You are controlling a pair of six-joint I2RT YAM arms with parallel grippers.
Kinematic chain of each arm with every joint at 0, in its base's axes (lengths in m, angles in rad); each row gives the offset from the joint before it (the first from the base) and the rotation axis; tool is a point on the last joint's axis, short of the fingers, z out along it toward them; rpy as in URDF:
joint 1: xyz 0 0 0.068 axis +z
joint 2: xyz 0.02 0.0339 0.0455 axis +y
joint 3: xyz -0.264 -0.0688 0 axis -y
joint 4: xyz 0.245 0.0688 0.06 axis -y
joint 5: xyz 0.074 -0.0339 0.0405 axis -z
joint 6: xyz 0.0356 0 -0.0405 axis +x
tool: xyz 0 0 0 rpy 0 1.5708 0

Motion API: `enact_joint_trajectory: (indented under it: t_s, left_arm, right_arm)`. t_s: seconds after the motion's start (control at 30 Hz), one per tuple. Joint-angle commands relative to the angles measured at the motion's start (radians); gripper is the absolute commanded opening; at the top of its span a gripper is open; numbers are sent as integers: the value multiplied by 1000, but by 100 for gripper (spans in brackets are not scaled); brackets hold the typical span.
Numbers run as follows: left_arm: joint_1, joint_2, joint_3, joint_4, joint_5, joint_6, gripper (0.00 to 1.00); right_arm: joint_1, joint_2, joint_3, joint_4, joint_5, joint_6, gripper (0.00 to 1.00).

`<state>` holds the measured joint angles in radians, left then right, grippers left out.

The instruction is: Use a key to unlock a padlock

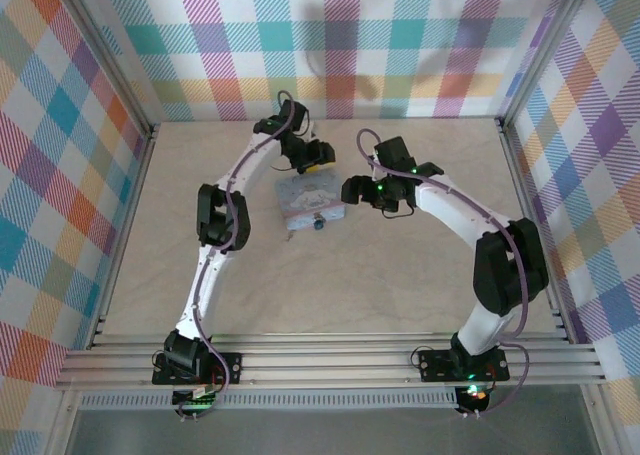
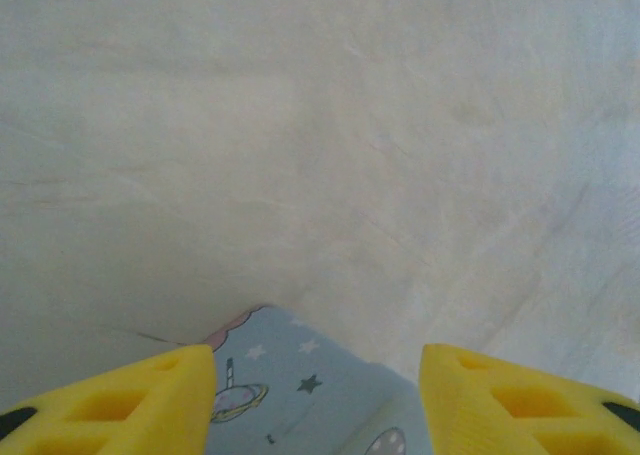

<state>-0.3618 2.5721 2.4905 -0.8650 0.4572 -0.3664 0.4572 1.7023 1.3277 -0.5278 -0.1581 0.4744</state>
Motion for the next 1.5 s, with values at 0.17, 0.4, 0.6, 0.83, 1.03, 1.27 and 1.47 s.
enact_joint_trajectory:
  t_s: [0.17,0.4,0.6,0.83,1.03,1.27,1.47]
  left_arm:
    - [114,-338,-240,14,-92,-10,62]
    - [216,-605,-792,213,29,-65,62]
    - [186,-686,-1105,401,151,-167,58]
    - [81,-617,-1093,469,161,-214,51]
    - [57,-504,-937,449,138,-212,49]
    - [47,-386,-741,379,134,-180,51]
    - [51,-433,-692,245,17,-73,58]
  right_arm:
    - [-28,110,116,-37,-103,-6,84]
    - [-33,240,212,-45,-148,-10,80]
    - [-34,333,265,-50,-173,-2,77]
    - [-34,372,302,-55,-181,-11,64]
    - [-62,376,313,-69,-184,-8,59]
    - [-77,337,270,-52,-166,14,63]
    - [-77,267,244,-64,-116,23,76]
